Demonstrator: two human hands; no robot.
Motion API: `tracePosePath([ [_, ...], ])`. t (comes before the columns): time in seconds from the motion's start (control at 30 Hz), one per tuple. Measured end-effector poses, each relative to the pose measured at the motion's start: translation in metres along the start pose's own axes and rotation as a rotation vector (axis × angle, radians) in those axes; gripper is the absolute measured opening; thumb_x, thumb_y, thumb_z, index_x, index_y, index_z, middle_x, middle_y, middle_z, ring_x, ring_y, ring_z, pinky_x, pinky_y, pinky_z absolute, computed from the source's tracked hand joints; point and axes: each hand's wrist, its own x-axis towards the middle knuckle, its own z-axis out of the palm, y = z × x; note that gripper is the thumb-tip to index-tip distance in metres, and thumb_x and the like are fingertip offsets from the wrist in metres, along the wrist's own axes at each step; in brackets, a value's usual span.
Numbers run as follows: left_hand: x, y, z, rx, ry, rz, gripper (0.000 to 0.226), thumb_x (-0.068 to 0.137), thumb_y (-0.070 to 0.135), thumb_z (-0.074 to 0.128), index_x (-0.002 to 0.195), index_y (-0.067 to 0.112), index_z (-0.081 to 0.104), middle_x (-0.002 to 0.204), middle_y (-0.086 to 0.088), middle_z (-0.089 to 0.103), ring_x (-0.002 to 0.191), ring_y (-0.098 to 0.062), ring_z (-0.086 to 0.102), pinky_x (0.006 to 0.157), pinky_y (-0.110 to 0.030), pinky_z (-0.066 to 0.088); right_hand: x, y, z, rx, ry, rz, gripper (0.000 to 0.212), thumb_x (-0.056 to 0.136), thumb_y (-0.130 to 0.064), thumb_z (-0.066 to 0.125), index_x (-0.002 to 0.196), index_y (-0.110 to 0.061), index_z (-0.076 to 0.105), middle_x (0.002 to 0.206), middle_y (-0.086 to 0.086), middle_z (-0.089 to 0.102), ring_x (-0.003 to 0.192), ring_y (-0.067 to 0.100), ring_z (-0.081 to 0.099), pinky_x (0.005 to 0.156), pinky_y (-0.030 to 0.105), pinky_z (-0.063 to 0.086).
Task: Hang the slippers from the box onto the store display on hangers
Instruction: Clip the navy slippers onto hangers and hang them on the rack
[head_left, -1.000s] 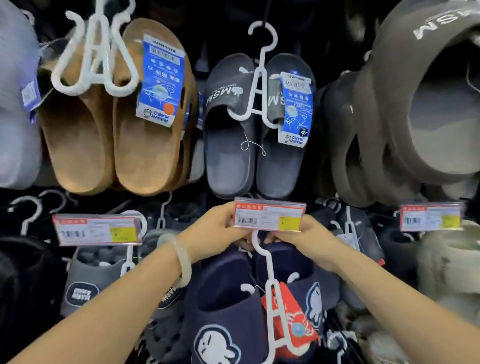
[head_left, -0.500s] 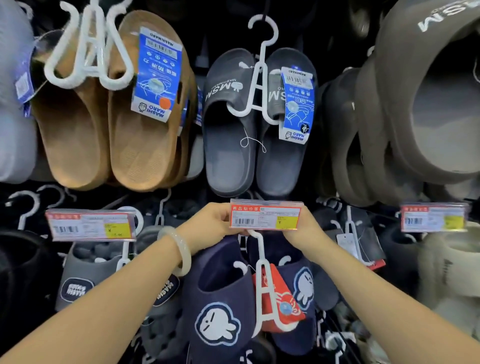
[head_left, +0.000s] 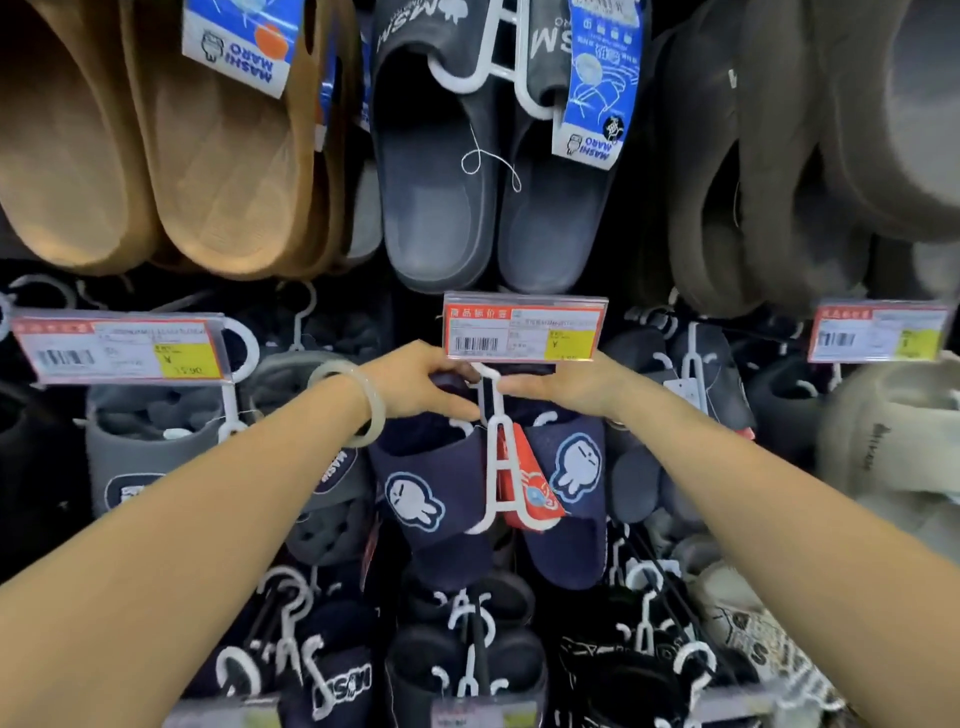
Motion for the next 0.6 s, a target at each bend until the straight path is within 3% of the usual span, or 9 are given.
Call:
tracePosePath([
  [0.1, 0.006, 0.003, 0.001, 0.019, -0.038, 0.024, 0.047, 0.074, 0.001, 0.073, 0.118, 0.008, 0.059, 0.124, 0.005, 0.056, 0.109, -0.001, 0.05, 0.081, 0.005, 0.038, -0.001, 0.011, -0.006, -0.017, 0.05, 0.015, 0.05, 0.08, 0.006, 0.064, 0.128, -0.004, 0.052, 0.117, -0.008, 0.053, 0.106, -0.002, 0.05, 0.089, 0.003, 0.042],
  [0.17, 0.011, 0.002, -0.001, -0.003, -0.046, 0.027, 0.046, 0.075, -0.004, 0.07, 0.118, 0.005, 0.059, 0.124, -0.004, 0.06, 0.099, 0.002, 0.058, 0.081, 0.002, 0.042, 0.0, 0.018, -0.009, 0.031, 0.088, 0.042, 0.048, 0.082, 0.011, 0.059, 0.127, -0.002, 0.052, 0.117, -0.005, 0.054, 0.107, 0.005, 0.051, 0.092, 0.009, 0.044],
  [0.23, 0.016, 0.001, -0.001, 0.003, -0.055, 0.035, 0.039, 0.074, -0.007, 0.07, 0.111, 0.001, 0.062, 0.117, -0.008, 0.063, 0.084, 0.012, 0.061, 0.076, 0.002, 0.043, 0.003, 0.024, -0.008, 0.031, 0.059, 0.072, 0.045, 0.082, 0.011, 0.058, 0.125, -0.003, 0.054, 0.121, 0.0, 0.057, 0.108, 0.006, 0.052, 0.088, 0.004, 0.044],
  [0.3, 0.018, 0.001, 0.0, 0.026, -0.077, 0.036, 0.037, 0.074, -0.006, 0.07, 0.11, 0.001, 0.063, 0.115, -0.008, 0.064, 0.08, 0.014, 0.06, 0.073, 0.003, 0.042, 0.007, 0.034, -0.006, 0.003, 0.044, 0.104, 0.037, 0.082, 0.007, 0.06, 0.119, -0.002, 0.058, 0.123, 0.007, 0.06, 0.109, 0.009, 0.054, 0.095, 0.011, 0.043],
  [0.37, 0.018, 0.001, 0.001, 0.02, -0.08, 0.037, 0.041, 0.074, -0.006, 0.069, 0.113, 0.005, 0.061, 0.116, -0.007, 0.063, 0.08, 0.014, 0.06, 0.072, 0.003, 0.042, 0.008, 0.039, -0.004, -0.051, 0.049, 0.097, 0.031, 0.083, 0.002, 0.061, 0.113, -0.003, 0.062, 0.121, 0.005, 0.062, 0.108, 0.007, 0.054, 0.097, 0.011, 0.041],
  [0.43, 0.018, 0.004, 0.0, 0.038, -0.062, 0.066, 0.049, 0.074, -0.007, 0.069, 0.12, 0.007, 0.057, 0.117, 0.002, 0.059, 0.083, 0.015, 0.058, 0.071, 0.005, 0.04, 0.008, 0.04, -0.001, -0.062, 0.087, 0.061, 0.03, 0.083, 0.002, 0.061, 0.113, -0.002, 0.063, 0.118, 0.002, 0.062, 0.104, 0.002, 0.054, 0.091, 0.001, 0.039],
  [0.5, 0.019, 0.009, -0.001, 0.102, -0.059, 0.086, 0.055, 0.075, -0.006, 0.069, 0.125, 0.009, 0.053, 0.117, 0.008, 0.054, 0.098, 0.006, 0.052, 0.073, 0.008, 0.036, 0.006, 0.036, 0.0, -0.041, 0.126, 0.038, 0.034, 0.084, 0.004, 0.06, 0.118, -0.001, 0.059, 0.114, -0.006, 0.057, 0.102, 0.0, 0.052, 0.081, -0.006, 0.035],
  [0.6, 0.027, 0.011, -0.003, 0.234, -0.113, 0.055, 0.05, 0.081, 0.004, 0.067, 0.127, 0.014, 0.051, 0.121, 0.007, 0.054, 0.108, -0.004, 0.046, 0.083, -0.003, 0.035, 0.007, 0.033, 0.002, -0.064, 0.129, 0.003, 0.038, 0.085, 0.003, 0.058, 0.123, -0.003, 0.056, 0.114, -0.011, 0.053, 0.108, 0.002, 0.048, 0.082, -0.007, 0.033],
])
